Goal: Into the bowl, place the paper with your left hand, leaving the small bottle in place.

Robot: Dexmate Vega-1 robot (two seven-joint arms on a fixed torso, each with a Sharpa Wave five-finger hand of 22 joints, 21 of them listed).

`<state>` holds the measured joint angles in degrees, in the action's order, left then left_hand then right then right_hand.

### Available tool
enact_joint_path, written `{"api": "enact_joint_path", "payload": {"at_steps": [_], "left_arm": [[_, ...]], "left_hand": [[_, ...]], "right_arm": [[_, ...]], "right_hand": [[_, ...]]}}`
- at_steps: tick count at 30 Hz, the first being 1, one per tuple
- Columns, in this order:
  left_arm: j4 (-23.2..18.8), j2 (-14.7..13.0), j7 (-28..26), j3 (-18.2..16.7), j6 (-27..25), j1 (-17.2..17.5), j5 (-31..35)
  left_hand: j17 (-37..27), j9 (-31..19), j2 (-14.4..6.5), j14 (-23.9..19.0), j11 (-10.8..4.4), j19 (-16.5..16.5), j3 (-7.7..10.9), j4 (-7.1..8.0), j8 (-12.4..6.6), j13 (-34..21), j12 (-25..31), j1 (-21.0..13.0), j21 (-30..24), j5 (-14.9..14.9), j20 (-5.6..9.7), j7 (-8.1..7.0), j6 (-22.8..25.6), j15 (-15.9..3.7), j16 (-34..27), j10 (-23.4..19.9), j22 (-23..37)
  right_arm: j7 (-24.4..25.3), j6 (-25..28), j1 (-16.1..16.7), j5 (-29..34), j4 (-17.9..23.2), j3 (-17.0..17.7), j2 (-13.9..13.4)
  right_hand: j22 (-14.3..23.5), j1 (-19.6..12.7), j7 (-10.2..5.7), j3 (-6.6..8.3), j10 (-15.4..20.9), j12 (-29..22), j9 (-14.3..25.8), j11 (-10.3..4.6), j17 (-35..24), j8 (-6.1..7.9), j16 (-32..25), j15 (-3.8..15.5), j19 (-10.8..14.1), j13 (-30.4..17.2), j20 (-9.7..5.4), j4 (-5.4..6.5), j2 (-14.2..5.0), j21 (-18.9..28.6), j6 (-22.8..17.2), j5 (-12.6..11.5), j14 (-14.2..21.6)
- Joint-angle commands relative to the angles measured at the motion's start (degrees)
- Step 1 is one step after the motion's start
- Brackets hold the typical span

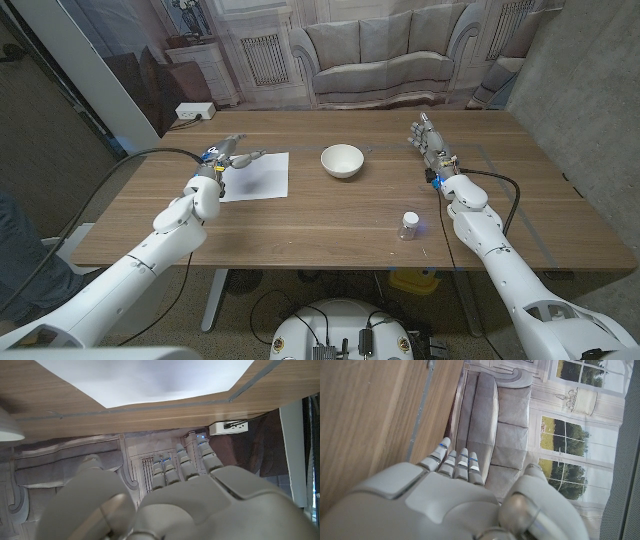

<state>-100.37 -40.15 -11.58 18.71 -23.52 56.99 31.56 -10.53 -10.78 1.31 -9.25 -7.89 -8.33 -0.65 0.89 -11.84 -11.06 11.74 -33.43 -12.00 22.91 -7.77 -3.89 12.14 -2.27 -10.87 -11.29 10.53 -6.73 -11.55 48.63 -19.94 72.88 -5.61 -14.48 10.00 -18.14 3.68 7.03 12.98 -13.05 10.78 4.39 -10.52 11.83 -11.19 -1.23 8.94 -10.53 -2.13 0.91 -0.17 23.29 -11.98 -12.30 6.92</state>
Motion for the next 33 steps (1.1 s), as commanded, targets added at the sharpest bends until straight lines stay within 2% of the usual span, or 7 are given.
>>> {"api": "enact_joint_path", "payload": {"at_steps": [1, 8, 33], "left_arm": [[1.38, 0.72, 0.18, 0.73, -0.01, -0.29, 0.36], [1.84, 1.15, 0.06, 1.2, -0.33, -0.54, 0.85], [4.96, 2.98, 0.83, 2.58, -0.56, -1.49, 0.54]], "left_hand": [[-0.25, -0.35, 0.28, 0.18, -0.22, 0.56, -0.4, -0.09, 0.15, -0.31, -0.22, -0.46, 0.2, 0.27, -0.03, 0.23, -0.24, -2.66, -0.15, 0.08, 0.19], [-0.26, -0.35, 0.25, 0.25, -0.07, 0.7, -0.46, -0.13, 0.18, -0.32, -0.25, -0.62, 0.24, 0.32, -0.13, 0.05, -0.34, -2.64, -0.13, 0.25, 0.2], [-0.28, -0.37, 0.06, 0.67, -0.19, 1.07, -0.58, -0.28, 0.24, -0.34, -0.25, -1.21, 0.31, 0.43, 0.02, -0.17, -0.66, -2.49, -0.03, 0.48, 0.23]], "right_arm": [[0.21, -0.34, 0.36, -0.01, 0.04, 0.02, 0.06], [0.62, 0.07, 0.95, -0.33, 0.75, 0.25, 0.15], [-0.07, -0.52, 0.62, -0.51, -0.64, 0.36, 0.15]], "right_hand": [[0.13, -0.25, -0.12, 0.25, 0.19, 0.17, 0.18, 0.05, -0.09, -0.38, 0.33, -0.06, 0.25, -0.33, -1.84, -0.32, -0.28, -0.26, -0.6, 0.19, -0.14], [0.14, -0.27, -0.11, 0.23, 0.2, 0.19, 0.18, 0.14, -0.1, -0.39, 0.29, -0.05, 0.29, -0.33, -1.8, -0.36, -0.32, -0.44, -0.61, 0.22, -0.06], [0.16, -0.29, -0.12, 0.12, 0.22, 0.24, 0.19, 0.09, -0.11, -0.43, 0.3, -0.03, 0.45, -0.34, -1.76, -0.49, -0.44, -1.04, -0.63, 0.29, -0.11]]}}
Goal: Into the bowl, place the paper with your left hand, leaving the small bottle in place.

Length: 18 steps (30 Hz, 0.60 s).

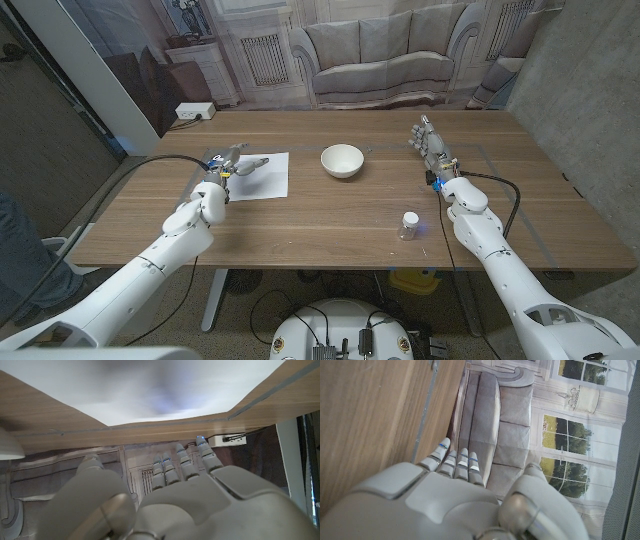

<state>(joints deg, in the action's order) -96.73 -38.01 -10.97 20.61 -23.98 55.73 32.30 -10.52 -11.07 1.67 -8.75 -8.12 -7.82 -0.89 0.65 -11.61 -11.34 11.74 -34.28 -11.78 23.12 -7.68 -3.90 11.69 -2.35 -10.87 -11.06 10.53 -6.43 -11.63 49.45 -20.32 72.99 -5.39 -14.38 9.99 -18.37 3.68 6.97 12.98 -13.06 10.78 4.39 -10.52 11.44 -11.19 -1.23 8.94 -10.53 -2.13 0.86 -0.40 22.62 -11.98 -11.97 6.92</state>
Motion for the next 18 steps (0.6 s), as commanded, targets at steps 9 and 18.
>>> {"api": "enact_joint_path", "payload": {"at_steps": [9, 18], "left_arm": [[1.6, 1.42, -0.1, 1.0, -1.22, -0.3, 0.49], [1.86, 1.55, 0.41, 2.68, -3.77, -1.12, 3.52]], "left_hand": [[-0.29, -0.09, -0.41, 0.29, -0.07, 0.65, -0.36, -0.09, 0.0, -0.07, -0.24, -0.58, 0.11, 0.24, -0.01, -0.21, -0.23, -2.36, -0.02, 0.31, 0.24], [-0.3, -0.1, -0.59, 0.44, -0.22, 0.97, -0.36, -0.15, -0.07, -0.07, -0.22, -0.89, 0.18, 0.27, -0.2, -0.33, -0.14, -2.32, -0.01, 0.38, 0.25]], "right_arm": [[-0.33, -0.13, -0.4, -0.38, -1.12, 0.29, 0.3], [-0.5, -0.31, -0.39, -0.28, -1.14, 0.31, 0.19]], "right_hand": [[0.18, -0.04, -0.11, 0.13, 0.29, 0.24, 0.19, 0.08, -0.11, -0.04, 0.28, -0.11, 0.54, -0.34, -1.74, -0.46, -0.25, -0.56, -0.65, -0.02, -0.09], [0.19, -0.03, -0.16, 0.09, 0.35, 0.24, 0.2, 0.1, -0.12, -0.05, 0.28, -0.09, 0.62, -0.34, -1.72, -0.49, -0.31, -0.76, -0.64, 0.0, -0.09]]}}
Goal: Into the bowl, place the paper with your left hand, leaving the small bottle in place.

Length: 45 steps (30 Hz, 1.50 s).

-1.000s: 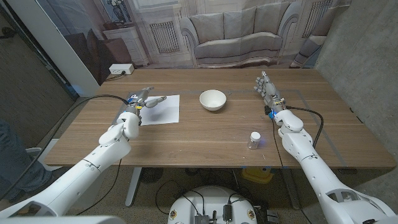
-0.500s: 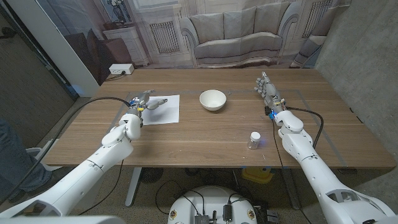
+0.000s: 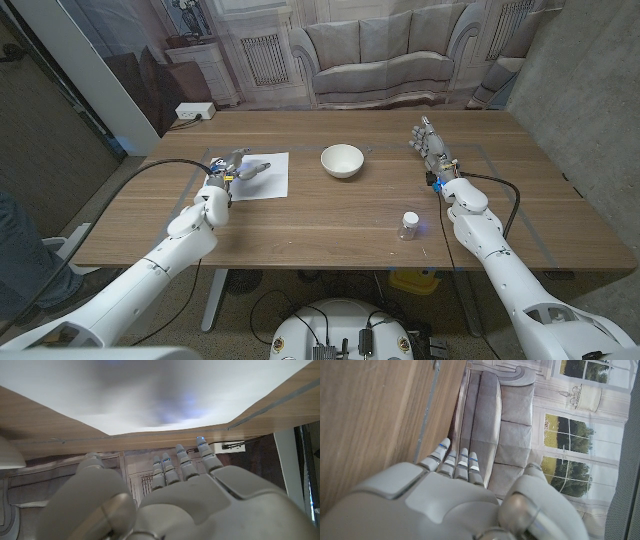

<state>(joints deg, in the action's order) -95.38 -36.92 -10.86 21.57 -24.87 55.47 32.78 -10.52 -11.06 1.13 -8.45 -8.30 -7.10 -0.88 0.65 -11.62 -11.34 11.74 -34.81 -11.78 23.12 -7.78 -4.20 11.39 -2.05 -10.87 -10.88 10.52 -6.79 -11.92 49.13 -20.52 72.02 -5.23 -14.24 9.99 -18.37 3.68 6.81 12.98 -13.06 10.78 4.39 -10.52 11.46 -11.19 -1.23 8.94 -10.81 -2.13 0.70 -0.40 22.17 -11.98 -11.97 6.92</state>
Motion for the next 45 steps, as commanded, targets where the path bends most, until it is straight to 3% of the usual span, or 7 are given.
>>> {"api": "enact_joint_path", "payload": {"at_steps": [1, 18, 23, 27, 45], "left_arm": [[0.61, 0.38, 0.43, 2.0, -3.0, -1.0, 3.47], [2.06, 1.5, 0.61, 3.5, -3.87, -2.12, 6.32], [2.61, 2.8, -1.26, 3.09, -4.19, -1.83, 6.57], [2.85, 3.17, -2.05, 2.66, -3.53, -1.51, 6.23], [3.93, 4.5, -2.85, 2.81, -3.78, -1.38, 6.72]], "left_hand": [[-0.31, -0.1, -0.07, 0.15, -0.05, 0.37, -0.38, -0.16, -0.09, -0.08, -0.21, -0.39, 0.22, 0.28, -0.1, -0.06, 0.22, -2.65, -0.01, 0.2, 0.25], [-0.33, -0.11, -0.27, 0.17, -0.31, 0.62, -0.45, -0.2, -0.13, -0.09, -0.12, -0.71, 0.23, 0.31, -0.15, -0.34, 0.29, -2.55, -0.08, 0.1, 0.27], [-0.31, -0.11, 0.14, 0.83, -0.14, -0.44, -0.76, -0.56, 0.13, -0.1, -0.26, -1.38, -0.22, 0.32, -2.62, -0.67, -0.51, -2.39, 0.08, 0.65, 0.24], [-0.33, -0.12, 0.47, 0.95, -0.1, -1.27, -1.05, -0.65, 0.34, -0.12, -0.32, -1.5, -0.5, 0.29, -3.69, -1.02, -1.2, -1.77, 0.04, 0.97, 0.22], [-0.41, -0.15, 1.97, 0.56, -0.29, -3.54, -2.45, -0.44, 0.15, -0.16, -0.05, -0.66, -1.11, 0.1, -4.38, -1.51, -1.17, -0.74, -0.27, 0.77, 0.16]], "right_arm": [[-0.14, -0.02, -0.06, -0.1, -0.21, 0.15, 0.06], [0.02, 0.28, 0.7, -0.3, 0.85, 0.6, -0.41], [-0.17, 0.27, 0.76, -0.39, 0.88, 0.58, -0.52], [-0.01, 0.64, 0.85, -0.53, 1.03, 0.6, -0.46], [-0.12, 0.76, 1.19, -0.57, 1.35, 0.62, -0.71]], "right_hand": [[0.19, -0.02, -0.14, 0.24, 0.34, 0.24, 0.2, 0.14, -0.12, -0.08, 0.27, -0.11, 0.64, -0.06, -1.72, -0.33, -0.31, -0.34, -0.64, 0.01, -0.07], [0.2, 0.0, -0.15, 0.16, 0.27, 0.3, 0.2, 0.05, -0.12, -0.1, 0.28, -0.16, 0.77, -0.06, -1.72, -0.39, -0.37, -0.68, -0.64, 0.04, -0.07], [0.21, -0.01, -0.18, 0.14, 0.33, 0.29, 0.2, 0.05, -0.12, -0.11, 0.29, -0.1, 0.79, -0.06, -1.69, -0.41, -0.4, -0.79, -0.62, 0.04, -0.11], [0.21, -0.01, -0.16, 0.13, 0.36, 0.28, 0.2, 0.05, -0.12, -0.11, 0.29, -0.12, 0.83, -0.06, -1.69, -0.43, -0.4, -0.87, -0.63, 0.05, -0.09], [0.23, 0.03, -0.18, 0.02, 0.35, 0.32, 0.2, 0.07, -0.12, -0.1, 0.28, -0.16, 0.94, -0.07, -1.62, -0.49, -0.44, -1.24, -0.7, 0.08, -0.06]]}}
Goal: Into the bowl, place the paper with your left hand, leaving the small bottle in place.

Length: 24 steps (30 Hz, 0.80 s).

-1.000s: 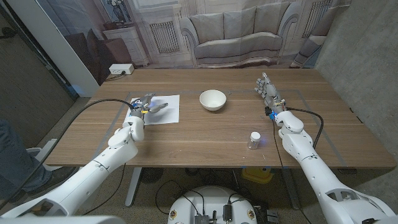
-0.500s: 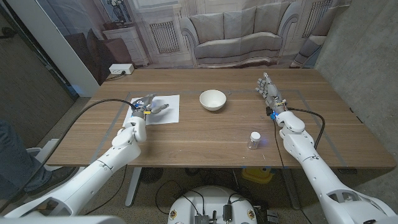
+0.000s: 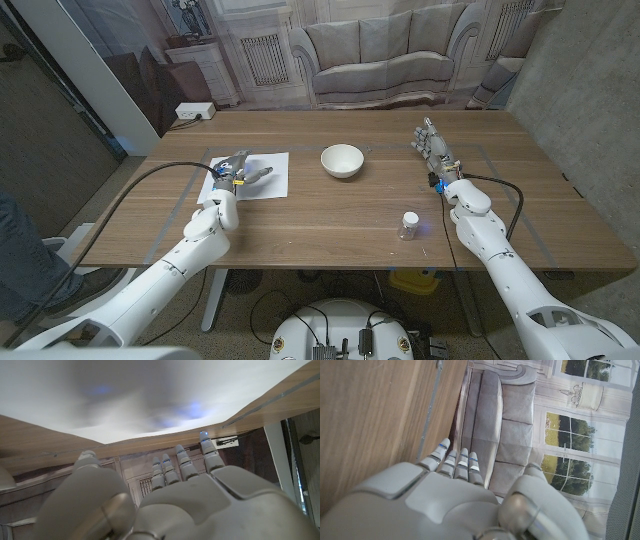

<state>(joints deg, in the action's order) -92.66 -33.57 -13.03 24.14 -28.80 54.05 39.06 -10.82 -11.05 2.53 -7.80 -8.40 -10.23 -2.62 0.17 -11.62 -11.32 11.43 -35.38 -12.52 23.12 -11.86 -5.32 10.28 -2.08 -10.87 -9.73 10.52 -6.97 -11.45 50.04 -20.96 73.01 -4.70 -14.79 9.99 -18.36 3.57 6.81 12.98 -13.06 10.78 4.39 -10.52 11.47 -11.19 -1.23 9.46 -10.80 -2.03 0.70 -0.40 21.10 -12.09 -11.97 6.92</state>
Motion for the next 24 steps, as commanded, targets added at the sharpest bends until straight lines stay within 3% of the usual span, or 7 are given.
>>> {"api": "enact_joint_path", "payload": {"at_steps": [1, 24], "left_arm": [[1.34, 1.25, -0.75, 0.25, 0.2, 0.04, 0.42], [3.81, 2.7, -1.36, 0.56, 1.06, -0.29, -0.24]], "left_hand": [[-0.11, -0.16, 0.62, -0.09, -0.23, -0.44, -0.75, 0.04, 0.14, -0.18, 0.3, -0.07, -0.37, 0.1, -0.31, -0.39, -0.02, -0.7, -0.27, -0.44, 0.15], [-0.16, -0.18, 0.87, -0.09, -0.24, 0.1, -1.18, 0.04, 0.12, -0.21, 0.34, -0.14, 0.08, 0.16, -0.4, -0.38, -0.2, -1.14, -0.31, -0.39, 0.08]], "right_arm": [[0.02, 0.26, 0.31, -0.12, 0.43, 0.11, -0.22], [0.45, 0.64, 0.81, -0.14, 1.61, 0.15, -0.56]], "right_hand": [[0.23, 0.03, -0.07, 0.02, 0.35, 0.32, 0.2, 0.09, -0.12, -0.11, 0.29, -0.13, 0.45, -0.08, -1.73, -0.5, -0.45, -0.18, -0.58, 0.09, -0.07], [0.25, 0.04, -0.11, -0.09, 0.43, 0.32, 0.2, 0.16, -0.12, -0.14, 0.33, -0.12, 0.56, -0.08, -1.68, -0.6, -0.52, -0.69, -0.56, 0.11, -0.17]]}}
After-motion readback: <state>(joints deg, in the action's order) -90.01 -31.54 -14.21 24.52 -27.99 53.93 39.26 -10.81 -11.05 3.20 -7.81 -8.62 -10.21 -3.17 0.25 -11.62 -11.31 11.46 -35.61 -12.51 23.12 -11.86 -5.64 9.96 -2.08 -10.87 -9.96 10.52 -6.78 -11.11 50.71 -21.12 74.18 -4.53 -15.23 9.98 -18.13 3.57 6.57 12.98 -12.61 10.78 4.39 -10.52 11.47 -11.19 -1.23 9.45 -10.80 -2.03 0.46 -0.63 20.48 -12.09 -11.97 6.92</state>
